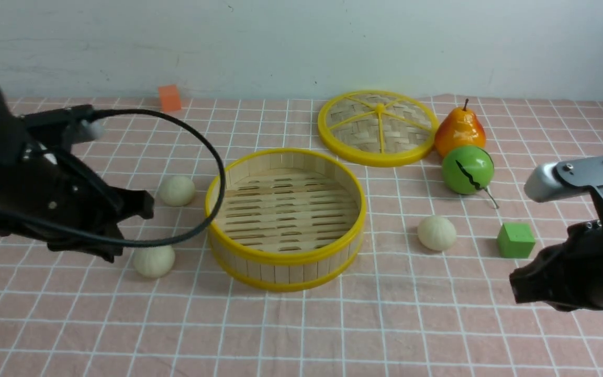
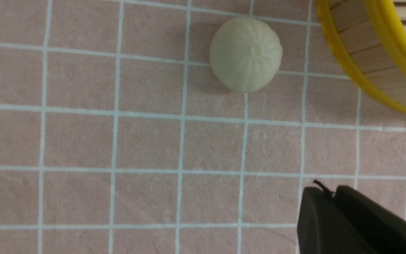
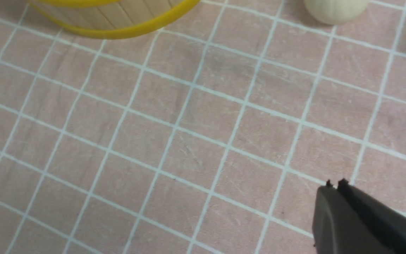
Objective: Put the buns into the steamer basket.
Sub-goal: Use the left arm to grab a steamed stuffed bun, then use the left arm to put the steamed stuffed bun into the steamer
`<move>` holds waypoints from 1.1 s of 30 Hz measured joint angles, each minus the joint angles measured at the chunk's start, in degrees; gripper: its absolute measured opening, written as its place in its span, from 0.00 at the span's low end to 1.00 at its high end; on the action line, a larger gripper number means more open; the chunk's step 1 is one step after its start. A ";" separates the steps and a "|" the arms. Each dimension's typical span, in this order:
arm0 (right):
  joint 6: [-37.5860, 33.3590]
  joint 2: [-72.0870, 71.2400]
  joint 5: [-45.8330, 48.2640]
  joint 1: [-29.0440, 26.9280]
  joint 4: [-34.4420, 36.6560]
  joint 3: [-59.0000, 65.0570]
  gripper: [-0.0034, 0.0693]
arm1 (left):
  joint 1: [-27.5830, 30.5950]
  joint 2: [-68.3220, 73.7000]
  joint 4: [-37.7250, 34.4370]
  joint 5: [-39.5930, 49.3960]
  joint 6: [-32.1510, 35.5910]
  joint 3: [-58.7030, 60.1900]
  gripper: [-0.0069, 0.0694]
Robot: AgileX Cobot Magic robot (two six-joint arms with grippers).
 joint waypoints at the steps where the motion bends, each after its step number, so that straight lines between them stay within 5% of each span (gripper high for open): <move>1: -1.23 0.00 0.00 0.00 1.54 0.00 0.05 | -0.60 2.00 2.21 -0.93 -0.54 -0.98 0.25; 7: -5.09 0.00 0.19 0.06 7.74 -0.04 0.05 | -2.92 12.24 10.01 -5.60 -0.60 -4.65 0.48; 10: -7.12 0.00 0.62 0.10 9.81 -0.04 0.05 | -3.45 17.31 11.91 -6.34 -0.48 -6.48 0.49; 14: -8.47 0.00 0.69 0.10 11.81 -0.04 0.06 | -3.44 21.17 13.60 -7.57 -0.52 -8.41 0.41; 21: -8.59 0.00 0.76 0.10 13.68 -0.04 0.06 | -3.44 21.18 12.03 -3.28 -1.00 -13.69 0.08; 26: -8.76 0.17 -0.07 0.10 13.71 -0.04 0.06 | -3.48 16.15 3.51 2.18 0.59 -22.50 0.07; 33: -8.99 4.02 -1.46 0.10 14.95 -0.06 0.07 | -7.96 18.41 -4.07 -1.79 10.90 -26.38 0.07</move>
